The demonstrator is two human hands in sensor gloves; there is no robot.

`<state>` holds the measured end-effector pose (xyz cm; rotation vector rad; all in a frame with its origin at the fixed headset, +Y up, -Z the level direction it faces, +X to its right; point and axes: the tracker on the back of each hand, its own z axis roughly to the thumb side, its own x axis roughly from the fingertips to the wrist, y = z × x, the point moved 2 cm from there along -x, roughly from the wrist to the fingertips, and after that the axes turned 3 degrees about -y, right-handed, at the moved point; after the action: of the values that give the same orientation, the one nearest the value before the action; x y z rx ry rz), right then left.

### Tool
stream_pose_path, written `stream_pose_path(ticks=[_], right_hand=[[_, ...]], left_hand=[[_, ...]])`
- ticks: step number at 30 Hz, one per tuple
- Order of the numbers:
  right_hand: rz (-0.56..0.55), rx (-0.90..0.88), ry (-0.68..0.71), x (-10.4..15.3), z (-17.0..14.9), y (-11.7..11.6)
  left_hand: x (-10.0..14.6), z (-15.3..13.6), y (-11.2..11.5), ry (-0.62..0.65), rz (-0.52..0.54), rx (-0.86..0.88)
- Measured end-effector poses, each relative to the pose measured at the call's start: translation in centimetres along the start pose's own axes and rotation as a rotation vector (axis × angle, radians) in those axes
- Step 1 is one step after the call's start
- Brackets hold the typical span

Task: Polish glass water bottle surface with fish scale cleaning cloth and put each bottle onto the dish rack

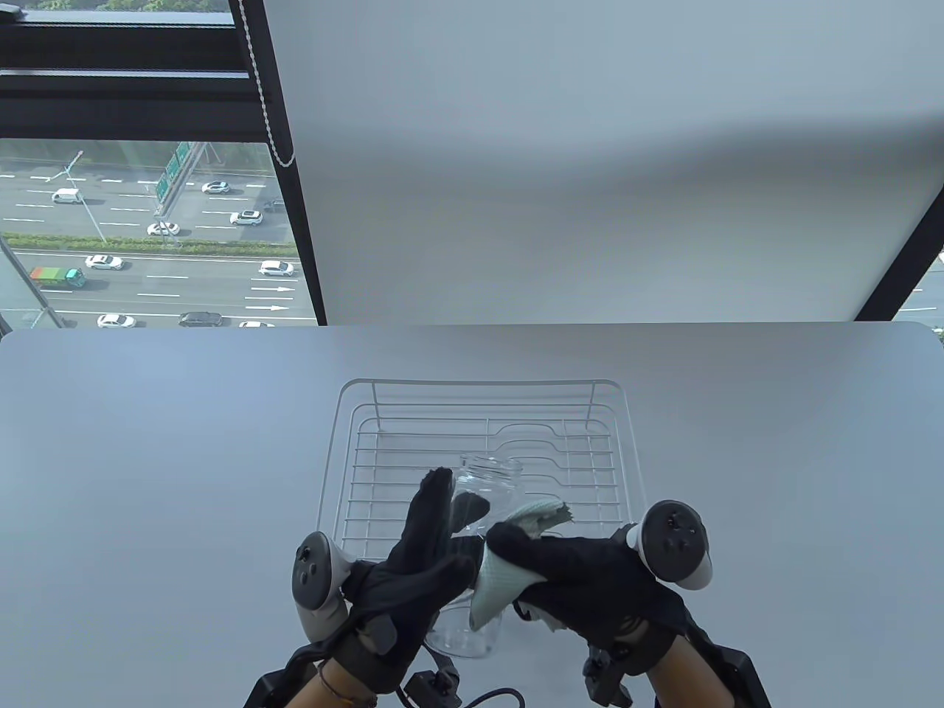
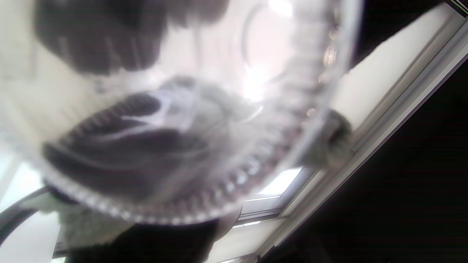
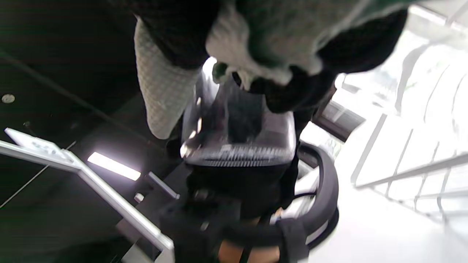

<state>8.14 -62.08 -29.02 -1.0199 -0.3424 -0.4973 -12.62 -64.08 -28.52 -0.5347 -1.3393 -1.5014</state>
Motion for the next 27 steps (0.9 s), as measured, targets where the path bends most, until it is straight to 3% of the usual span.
stream_pose_path(ticks=[2,4,7,9,12,14,15,18,20,22,24,27], right_hand=[[0.132,-0.006,-0.038,-0.3,-0.1,-0.8],[0.084,0.013,-0.006,-0.4,0.0,-0.5],[-0.226,0.071,0.004,0.5,0.1,1.2],[-0.335,0.071,0.000,1.0,0.0,1.7],[-0.105,0.017,0.012,0.3,-0.2,0.8],[0.119,-0.037,-0.026,-0.3,-0.5,-0.7],[0.124,-0.040,-0.020,-0.5,-0.5,-0.9],[-0.018,0.017,0.009,-0.3,-0.1,-0.2],[-0.199,0.065,0.037,0.3,0.2,0.8],[-0.264,0.065,0.066,0.8,0.6,1.3],[-0.271,0.102,0.085,1.4,1.2,1.6],[-0.400,0.176,0.122,2.1,2.0,2.3]], left_hand=[[0.1,0.2,-0.3,0.005,0.020,0.000],[0.1,0.2,-0.3,0.002,0.017,-0.013],[0.1,0.1,-0.4,-0.025,0.019,-0.021],[0.1,-0.1,-0.1,-0.036,0.004,-0.020],[0.0,-0.2,-0.2,-0.025,0.010,0.012],[0.0,-0.1,-0.6,-0.013,0.046,0.010],[0.0,-0.1,-0.8,-0.012,0.055,0.002],[0.1,0.4,-1.1,-0.015,0.081,0.004],[0.0,1.0,-1.0,0.012,0.046,-0.058],[0.0,1.3,-0.6,0.004,-0.006,-0.065],[-0.4,1.8,-0.7,-0.032,-0.116,-0.070],[-0.3,2.5,-0.5,-0.160,-0.323,-0.189]])
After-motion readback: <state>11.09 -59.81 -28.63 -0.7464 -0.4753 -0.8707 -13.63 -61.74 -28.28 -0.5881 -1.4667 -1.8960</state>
